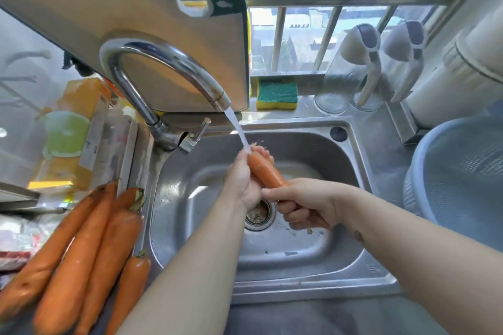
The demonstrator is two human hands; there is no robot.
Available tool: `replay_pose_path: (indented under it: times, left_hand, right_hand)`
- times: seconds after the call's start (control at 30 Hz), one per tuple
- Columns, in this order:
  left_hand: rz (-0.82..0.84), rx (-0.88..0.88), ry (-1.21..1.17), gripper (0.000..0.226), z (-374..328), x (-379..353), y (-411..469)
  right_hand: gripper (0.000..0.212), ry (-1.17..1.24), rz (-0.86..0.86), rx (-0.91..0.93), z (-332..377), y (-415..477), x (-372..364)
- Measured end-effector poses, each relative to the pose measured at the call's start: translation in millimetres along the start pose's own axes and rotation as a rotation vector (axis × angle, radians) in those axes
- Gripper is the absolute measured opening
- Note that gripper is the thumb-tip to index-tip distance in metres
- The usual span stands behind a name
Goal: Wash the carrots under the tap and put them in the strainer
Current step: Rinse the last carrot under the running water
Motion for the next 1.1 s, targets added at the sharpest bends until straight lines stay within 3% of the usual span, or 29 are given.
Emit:
replay_pose_path:
  times: [0.03, 0.1, 0.2, 0.33, 0.47, 0.5, 0.63, 0.73, 0.87, 0.97, 1.03, 1.1]
  left_hand:
    - [0.023, 0.012, -0.031, 0.028, -0.3, -1.1, -1.0]
    - [0.002, -0.009, -0.011, 0.032, -0.5, -2.7, -0.7]
    - [-0.126, -0.119, 0.116, 0.030, -4.6, -5.3, 2.2]
    - [-0.284, -0.256, 0.443, 0.008, -8.6, -3.8, 8.9]
    - [-0.481, -0.366, 0.679, 0.048, -2.3, -0.8, -0.5]
    - [-0.480, -0.359, 0.673, 0.051, -0.5, 0.0, 0.0]
    - [-0.346, -0.251, 0.348, 0.014, -2.6, 5.8, 5.4]
    - [-0.329, -0.170, 0.245, 0.022, -2.2, 9.3, 3.6]
    - [-0.166, 0.010, 0.012, 0.026, -2.8, 4.9, -0.5]
    - [-0.060, 0.068, -0.092, 0.032, -9.3, -4.3, -5.9]
    - [-0.081, 0.050, -0.036, 0.031, -11.4, -6.6, -6.7]
    - [-0.178, -0.039, 0.118, 0.025, -13.5, -4.9, -5.1]
  right_hand:
    - [0.032, 0.072, 0.066, -0.013, 1.5, -0.8, -2.8]
    - [0.031, -0.077, 0.009, -0.003, 6.4, 0.5, -4.5]
    - [0.029, -0.644, -0.317, 0.085, 17.7, 5.5, -5.5]
    - [0.014, -1.105, -0.642, 0.180, 24.6, 8.0, -4.7]
    - [0.010, -1.457, -0.777, 0.309, 26.1, 3.0, -13.6]
    - [0.011, -1.449, -0.769, 0.325, 26.2, 2.7, -15.4]
    - [0.013, -1.201, -0.594, 0.210, 31.3, 5.3, -10.7]
    - [0.019, -1.058, -0.364, 0.121, 34.9, 8.8, -4.1]
    - [0.024, -0.459, -0.011, 0.009, 30.1, 2.2, 2.5]
    - [0.028, -0.069, 0.146, 0.009, 27.7, -4.0, 3.5]
    - [0.025, -0.150, 0.096, 0.001, 29.2, -6.0, 5.2]
    - [0.045, -0.567, -0.142, 0.033, 34.8, -0.3, 9.8]
Point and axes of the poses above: each hand's wrist, its own y-axis towards the middle knuckle, its own x-axis out of the back of the hand, z = x × y, the point moved 3 cm from there along y, towards the middle knuckle
